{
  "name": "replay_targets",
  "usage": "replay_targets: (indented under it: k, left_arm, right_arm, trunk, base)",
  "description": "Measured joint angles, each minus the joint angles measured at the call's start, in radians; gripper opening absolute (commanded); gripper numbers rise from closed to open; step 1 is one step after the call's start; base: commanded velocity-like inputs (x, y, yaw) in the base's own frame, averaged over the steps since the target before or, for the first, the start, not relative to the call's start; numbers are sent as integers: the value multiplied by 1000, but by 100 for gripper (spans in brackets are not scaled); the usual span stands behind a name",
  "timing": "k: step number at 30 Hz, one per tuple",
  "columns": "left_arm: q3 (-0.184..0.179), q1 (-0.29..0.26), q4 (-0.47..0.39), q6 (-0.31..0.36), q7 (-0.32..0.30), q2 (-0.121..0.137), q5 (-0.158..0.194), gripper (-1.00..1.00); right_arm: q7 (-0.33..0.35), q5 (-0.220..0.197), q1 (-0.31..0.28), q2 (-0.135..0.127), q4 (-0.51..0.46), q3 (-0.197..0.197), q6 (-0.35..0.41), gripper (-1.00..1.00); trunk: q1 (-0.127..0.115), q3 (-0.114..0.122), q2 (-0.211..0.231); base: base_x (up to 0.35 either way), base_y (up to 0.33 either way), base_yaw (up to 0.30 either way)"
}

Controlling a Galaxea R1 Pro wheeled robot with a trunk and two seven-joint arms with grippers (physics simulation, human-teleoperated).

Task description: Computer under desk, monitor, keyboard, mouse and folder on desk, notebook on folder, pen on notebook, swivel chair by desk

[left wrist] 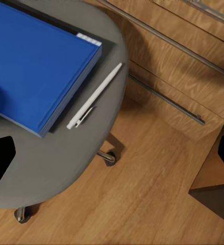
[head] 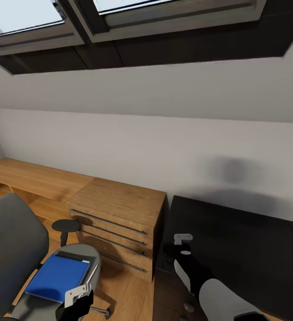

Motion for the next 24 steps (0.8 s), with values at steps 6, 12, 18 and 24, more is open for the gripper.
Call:
replay_targets:
  k: [6,12,18,24]
  left_arm:
    - [0,0,1,0,0,0,-1,100]
    - [0,0,2,0,0,1,0,100]
    - [0,0,7,-2,0,3,1,100]
    - [0,0,7,-2,0,3,1,100]
  right_arm:
    - [-64,-1,2,0,-90,2,5,100]
    - [-196,-3,16,0,-183,6,14,100]
    - [-231,-3,79,0,-317,23,70,100]
    - [-226,-4,89,0,-347,32,101,100]
  trunk:
    - [-8,6,14]
    - [-8,6,14]
    - [-8,6,15]
    - [-7,6,15]
  base:
    - [0,0,0]
    - [0,0,0]
    - [-96,0,0]
    - [-290,0,0]
